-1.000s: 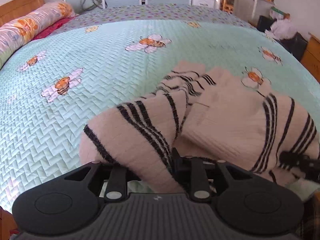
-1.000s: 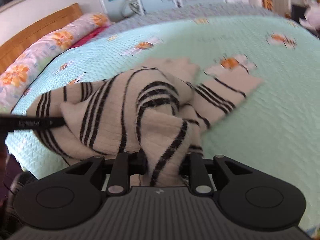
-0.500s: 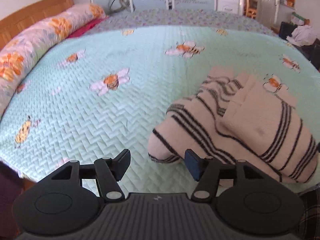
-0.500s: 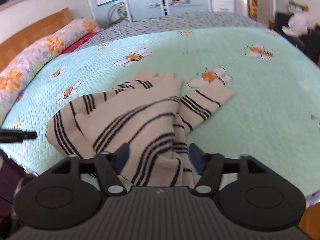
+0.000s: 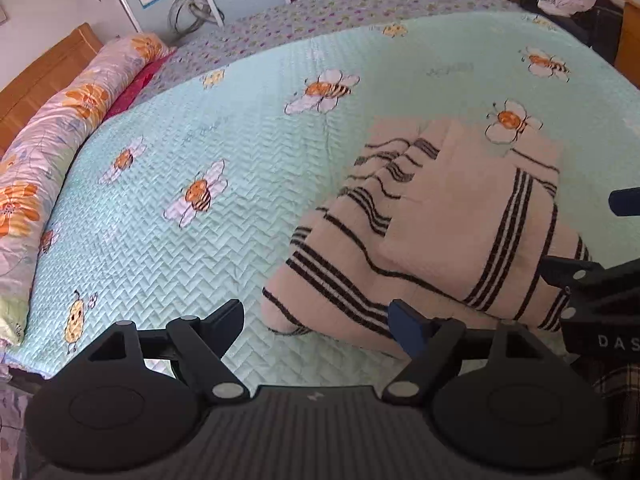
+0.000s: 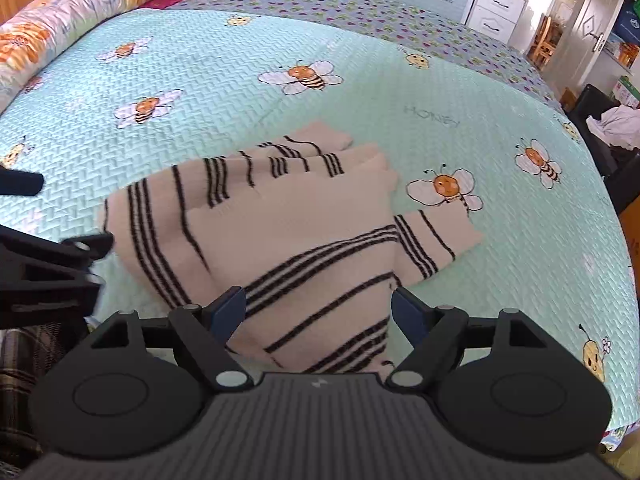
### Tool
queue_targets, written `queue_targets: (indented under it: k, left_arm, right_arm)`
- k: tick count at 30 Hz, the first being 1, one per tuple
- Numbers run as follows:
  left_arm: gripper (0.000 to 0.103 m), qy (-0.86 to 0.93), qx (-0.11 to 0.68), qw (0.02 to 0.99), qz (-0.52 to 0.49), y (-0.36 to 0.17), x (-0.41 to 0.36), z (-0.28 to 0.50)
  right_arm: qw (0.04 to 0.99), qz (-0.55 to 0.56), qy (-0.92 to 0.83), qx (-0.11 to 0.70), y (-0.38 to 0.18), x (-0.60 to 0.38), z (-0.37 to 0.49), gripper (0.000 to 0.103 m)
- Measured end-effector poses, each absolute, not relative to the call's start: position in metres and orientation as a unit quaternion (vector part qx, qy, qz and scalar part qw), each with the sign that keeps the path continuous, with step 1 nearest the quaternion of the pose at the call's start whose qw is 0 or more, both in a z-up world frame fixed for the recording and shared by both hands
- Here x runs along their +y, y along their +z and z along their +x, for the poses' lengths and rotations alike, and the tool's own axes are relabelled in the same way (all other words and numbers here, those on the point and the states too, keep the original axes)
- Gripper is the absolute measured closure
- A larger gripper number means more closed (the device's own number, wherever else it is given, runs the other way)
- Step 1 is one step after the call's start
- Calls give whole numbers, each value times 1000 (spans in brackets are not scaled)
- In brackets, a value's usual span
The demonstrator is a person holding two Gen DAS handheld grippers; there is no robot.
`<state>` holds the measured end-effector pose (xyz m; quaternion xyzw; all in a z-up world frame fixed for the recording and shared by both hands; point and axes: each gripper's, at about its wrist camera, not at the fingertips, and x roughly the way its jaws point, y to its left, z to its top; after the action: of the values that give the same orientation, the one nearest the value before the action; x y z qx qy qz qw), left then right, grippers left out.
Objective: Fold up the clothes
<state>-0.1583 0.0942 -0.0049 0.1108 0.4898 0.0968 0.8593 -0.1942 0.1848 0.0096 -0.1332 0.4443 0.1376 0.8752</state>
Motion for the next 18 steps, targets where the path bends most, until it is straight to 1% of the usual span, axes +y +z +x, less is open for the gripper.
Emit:
queue_targets:
  k: [4, 11, 18]
  left_arm:
    - [21, 103, 510, 847, 106, -12, 94, -153]
    - [21, 95, 543, 834, 17, -18, 105, -142]
    - [21, 93, 548, 831, 21, -20, 100, -135]
  right_arm:
    - [874, -120, 135, 452, 11, 186, -192, 23]
    - [873, -73, 123, 466, 9, 175, -185, 23]
    - [871, -57, 120, 474, 5, 171, -178, 23]
